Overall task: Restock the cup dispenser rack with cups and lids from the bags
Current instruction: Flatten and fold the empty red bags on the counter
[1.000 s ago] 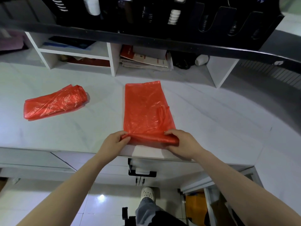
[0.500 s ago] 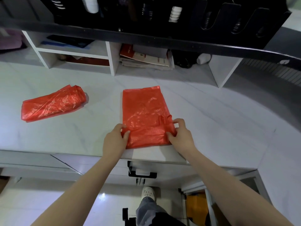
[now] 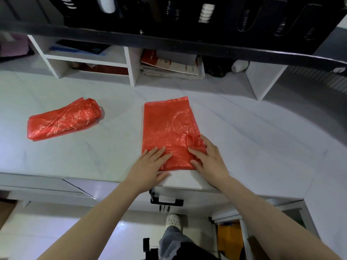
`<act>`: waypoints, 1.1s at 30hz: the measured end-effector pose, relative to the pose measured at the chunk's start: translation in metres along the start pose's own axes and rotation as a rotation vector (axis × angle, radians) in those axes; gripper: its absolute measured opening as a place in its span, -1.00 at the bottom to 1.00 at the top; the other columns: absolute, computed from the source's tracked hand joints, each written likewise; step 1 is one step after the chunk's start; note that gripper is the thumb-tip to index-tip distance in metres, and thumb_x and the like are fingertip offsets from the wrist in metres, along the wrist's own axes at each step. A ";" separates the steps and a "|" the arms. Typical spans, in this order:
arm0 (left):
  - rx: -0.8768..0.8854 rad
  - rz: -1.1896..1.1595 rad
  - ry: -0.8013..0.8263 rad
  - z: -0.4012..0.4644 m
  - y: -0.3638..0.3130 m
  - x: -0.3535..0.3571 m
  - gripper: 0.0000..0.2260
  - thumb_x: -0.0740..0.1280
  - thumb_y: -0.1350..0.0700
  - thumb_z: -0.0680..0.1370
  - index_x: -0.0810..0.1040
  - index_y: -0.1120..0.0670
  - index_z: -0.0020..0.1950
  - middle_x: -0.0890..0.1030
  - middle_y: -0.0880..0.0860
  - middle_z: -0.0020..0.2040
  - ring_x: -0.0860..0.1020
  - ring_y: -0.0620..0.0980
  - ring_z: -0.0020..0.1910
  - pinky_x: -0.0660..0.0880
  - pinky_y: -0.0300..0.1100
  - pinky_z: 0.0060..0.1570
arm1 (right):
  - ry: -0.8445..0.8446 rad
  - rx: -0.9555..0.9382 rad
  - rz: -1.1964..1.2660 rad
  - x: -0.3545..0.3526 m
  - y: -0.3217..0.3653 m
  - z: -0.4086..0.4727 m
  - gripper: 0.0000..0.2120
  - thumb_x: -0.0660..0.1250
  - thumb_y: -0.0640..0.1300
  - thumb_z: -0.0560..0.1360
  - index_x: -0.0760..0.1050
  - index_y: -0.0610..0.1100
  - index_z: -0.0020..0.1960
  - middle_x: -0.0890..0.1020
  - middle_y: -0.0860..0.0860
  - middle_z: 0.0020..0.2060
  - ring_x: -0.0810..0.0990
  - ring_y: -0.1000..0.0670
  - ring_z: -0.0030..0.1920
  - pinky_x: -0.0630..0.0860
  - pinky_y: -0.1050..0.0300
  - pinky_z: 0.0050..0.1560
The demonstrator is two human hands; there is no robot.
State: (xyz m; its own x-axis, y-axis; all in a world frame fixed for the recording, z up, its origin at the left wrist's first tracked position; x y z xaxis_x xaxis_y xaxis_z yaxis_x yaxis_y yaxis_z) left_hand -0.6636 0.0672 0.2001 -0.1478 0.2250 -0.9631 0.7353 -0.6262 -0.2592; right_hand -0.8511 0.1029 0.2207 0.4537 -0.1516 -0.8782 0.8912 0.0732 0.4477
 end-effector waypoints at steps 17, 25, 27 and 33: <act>-0.256 -0.518 -0.318 -0.015 0.051 -0.035 -0.76 0.36 0.22 0.44 0.54 -0.06 0.05 0.59 -0.18 -0.05 0.56 -0.09 -0.09 0.31 -0.54 -0.16 | -0.036 0.388 0.413 -0.012 -0.031 0.008 -0.90 0.31 -0.06 0.54 0.54 -0.08 -0.07 0.61 0.04 -0.20 0.57 0.01 -0.15 0.48 0.14 -0.11; -0.436 -0.548 -0.358 0.003 0.066 -0.036 -0.56 0.33 0.19 0.51 0.30 0.00 0.36 0.49 -0.10 -0.12 0.53 0.02 -0.15 0.33 -0.25 -0.30 | -0.004 0.471 0.246 -0.007 -0.032 0.031 -0.69 0.30 -0.05 0.53 0.24 0.04 0.19 0.57 -0.01 -0.31 0.57 -0.03 -0.29 0.50 0.04 -0.28; -0.431 -0.472 -0.324 0.007 0.058 -0.039 -0.36 0.30 0.26 0.48 0.16 -0.11 0.48 0.42 0.00 0.15 0.52 0.05 -0.11 0.41 -0.13 -0.21 | 0.034 0.393 0.125 -0.007 -0.027 0.036 -0.68 0.28 -0.08 0.53 0.26 0.01 0.23 0.59 -0.04 -0.21 0.57 -0.06 -0.20 0.51 0.02 -0.24; 0.010 0.211 -0.222 0.025 -0.003 -0.036 -0.38 0.32 0.26 0.45 0.32 -0.08 0.48 0.23 0.16 0.52 0.26 0.29 0.45 0.24 0.23 0.36 | -0.018 -0.193 -0.258 -0.005 0.021 0.043 -0.59 0.26 -0.19 0.52 0.45 -0.04 0.35 0.38 -0.17 0.40 0.36 -0.25 0.38 0.39 -0.14 0.23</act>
State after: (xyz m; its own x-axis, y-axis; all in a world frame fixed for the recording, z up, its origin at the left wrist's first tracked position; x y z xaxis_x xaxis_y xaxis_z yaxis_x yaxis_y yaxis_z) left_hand -0.6771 0.0419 0.2341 -0.1345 -0.0790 -0.9878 0.7588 -0.6493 -0.0514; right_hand -0.8347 0.0632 0.2417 0.2142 -0.2068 -0.9546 0.9617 0.2156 0.1691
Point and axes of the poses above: each hand's wrist, its own z-axis towards the middle knuckle, its own x-axis out of the palm, y = z × x, the point moved 8 cm from there along z, towards the middle knuckle
